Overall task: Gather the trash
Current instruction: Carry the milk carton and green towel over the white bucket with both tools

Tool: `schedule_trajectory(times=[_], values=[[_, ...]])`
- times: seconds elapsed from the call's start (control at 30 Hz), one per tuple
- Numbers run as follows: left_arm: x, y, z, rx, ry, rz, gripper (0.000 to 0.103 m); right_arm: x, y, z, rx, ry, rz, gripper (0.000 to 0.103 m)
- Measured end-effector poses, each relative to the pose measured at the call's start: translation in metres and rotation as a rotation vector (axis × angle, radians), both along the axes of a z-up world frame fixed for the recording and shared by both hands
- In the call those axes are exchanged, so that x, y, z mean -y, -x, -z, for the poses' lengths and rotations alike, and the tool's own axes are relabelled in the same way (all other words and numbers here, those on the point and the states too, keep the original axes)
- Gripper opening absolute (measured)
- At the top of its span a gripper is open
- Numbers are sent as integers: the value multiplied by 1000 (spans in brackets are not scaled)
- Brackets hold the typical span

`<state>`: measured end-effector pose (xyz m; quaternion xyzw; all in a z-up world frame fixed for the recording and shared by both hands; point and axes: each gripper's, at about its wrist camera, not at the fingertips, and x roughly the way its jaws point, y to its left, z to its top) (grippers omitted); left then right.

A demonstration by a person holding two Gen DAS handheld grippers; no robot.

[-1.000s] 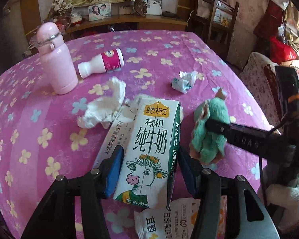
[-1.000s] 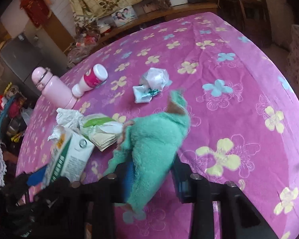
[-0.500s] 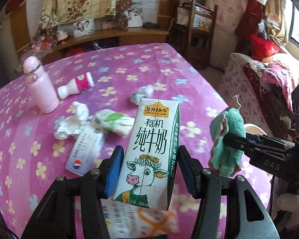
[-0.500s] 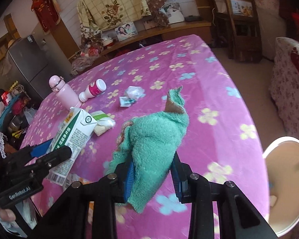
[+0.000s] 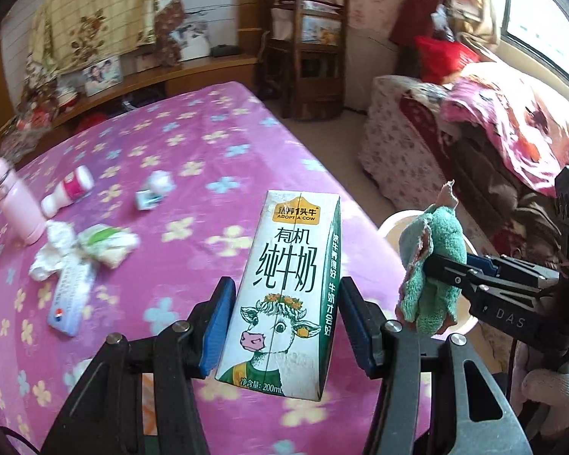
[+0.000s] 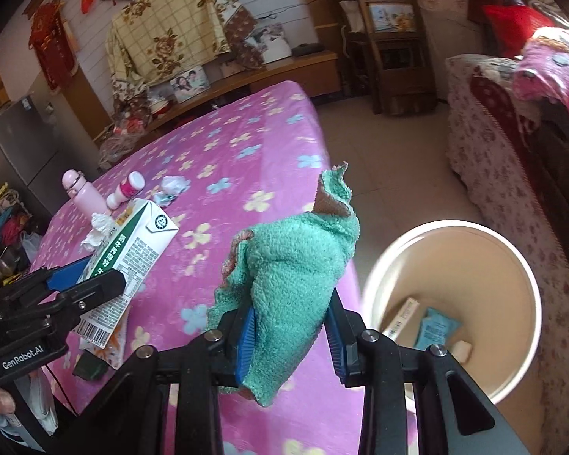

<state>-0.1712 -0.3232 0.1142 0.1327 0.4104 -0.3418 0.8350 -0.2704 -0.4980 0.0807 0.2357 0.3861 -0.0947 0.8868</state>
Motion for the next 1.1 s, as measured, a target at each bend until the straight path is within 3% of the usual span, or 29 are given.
schedule_trajectory(times=[0.17,0.2,0.23,0.43,0.67,0.73,0.8,0.87,0.97,1.1], values=[[40,23,6,-18,-4,56,56,35,33,5,-22,10,70,35],[47,27,8,-21,-5,68,42,42,39,7,-29,12,84,35],[56,30,10,-27,-14,80,38,49,44,9,-34,12,98,35],[92,39,30,-79,-18,119,36,87,72,34,-72,-28,167,36],[84,26,45,-161,-23,88,34,100,79,58,-74,-87,195,35],[77,27,45,-177,-25,92,38,96,75,61,-68,-90,189,35],[69,31,44,-192,-29,99,64,93,72,61,-67,-84,176,35],[61,36,42,-209,1,96,71,93,69,61,-65,-88,175,35],[60,47,49,-229,-7,105,71,94,68,60,-65,-85,179,35],[69,66,65,-188,-85,132,71,95,71,59,-66,-85,183,35]])
